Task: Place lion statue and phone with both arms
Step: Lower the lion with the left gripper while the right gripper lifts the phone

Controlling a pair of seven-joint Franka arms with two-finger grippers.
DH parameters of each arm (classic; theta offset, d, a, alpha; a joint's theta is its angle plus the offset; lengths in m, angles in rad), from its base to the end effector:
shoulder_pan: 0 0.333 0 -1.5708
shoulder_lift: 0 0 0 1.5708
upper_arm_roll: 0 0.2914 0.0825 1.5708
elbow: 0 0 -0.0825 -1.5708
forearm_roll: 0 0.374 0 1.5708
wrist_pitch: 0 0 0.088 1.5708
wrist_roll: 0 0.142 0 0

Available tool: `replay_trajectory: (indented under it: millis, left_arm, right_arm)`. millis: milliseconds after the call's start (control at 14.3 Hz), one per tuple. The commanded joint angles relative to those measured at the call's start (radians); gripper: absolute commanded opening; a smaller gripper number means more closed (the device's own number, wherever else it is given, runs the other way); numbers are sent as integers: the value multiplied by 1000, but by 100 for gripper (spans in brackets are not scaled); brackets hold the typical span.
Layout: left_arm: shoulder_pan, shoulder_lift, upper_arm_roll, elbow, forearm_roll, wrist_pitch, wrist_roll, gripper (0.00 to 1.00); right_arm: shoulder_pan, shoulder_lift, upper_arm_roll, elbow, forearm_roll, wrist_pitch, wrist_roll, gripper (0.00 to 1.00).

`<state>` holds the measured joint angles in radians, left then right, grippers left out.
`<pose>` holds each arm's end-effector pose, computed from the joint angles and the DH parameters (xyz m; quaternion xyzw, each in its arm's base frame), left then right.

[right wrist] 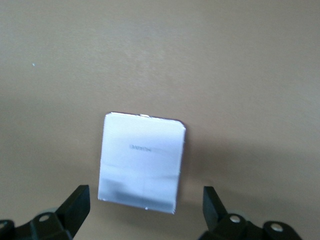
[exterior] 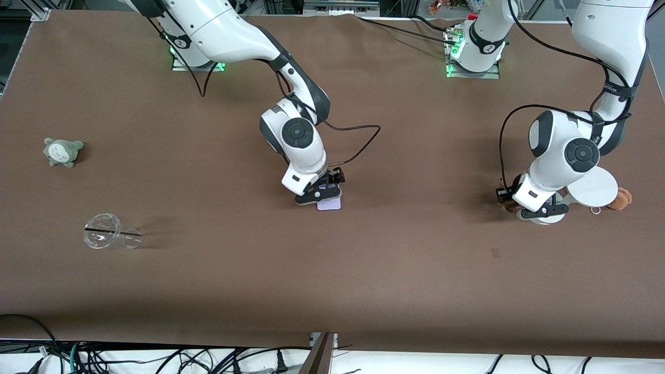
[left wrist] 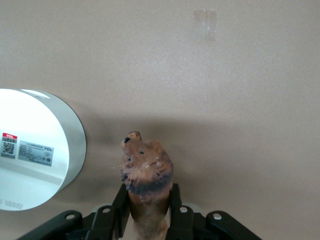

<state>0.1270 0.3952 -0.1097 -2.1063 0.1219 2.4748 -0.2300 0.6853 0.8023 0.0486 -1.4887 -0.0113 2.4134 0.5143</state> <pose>0.5624 0.0101 0.1765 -0.9967 -0.0791 0.0095 0.0171 0.5283 0.4701 0.1619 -0.9925 -0.1049 -0.0424 0.0465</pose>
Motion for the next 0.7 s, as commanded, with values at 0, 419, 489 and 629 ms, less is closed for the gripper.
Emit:
replay_trajectory:
  millis: [0,419,489,629]
  left_arm:
    - [22,8,-12,-17,15,41,15,0]
    - [31,40,-12,-17,15,93,29,0]
    - [31,45,-12,-17,15,99,31,0]
    - [34,56,-12,-18,15,113,31,0]
  right_arm:
    - [25,60,-15,77,-42,4,13,100]
    - [34,97,-15,102,-116,6,35,100]
    - [36,104,-15,116,-116,4,39,100]
    - [39,118,-15,133,-119,6,62,100]
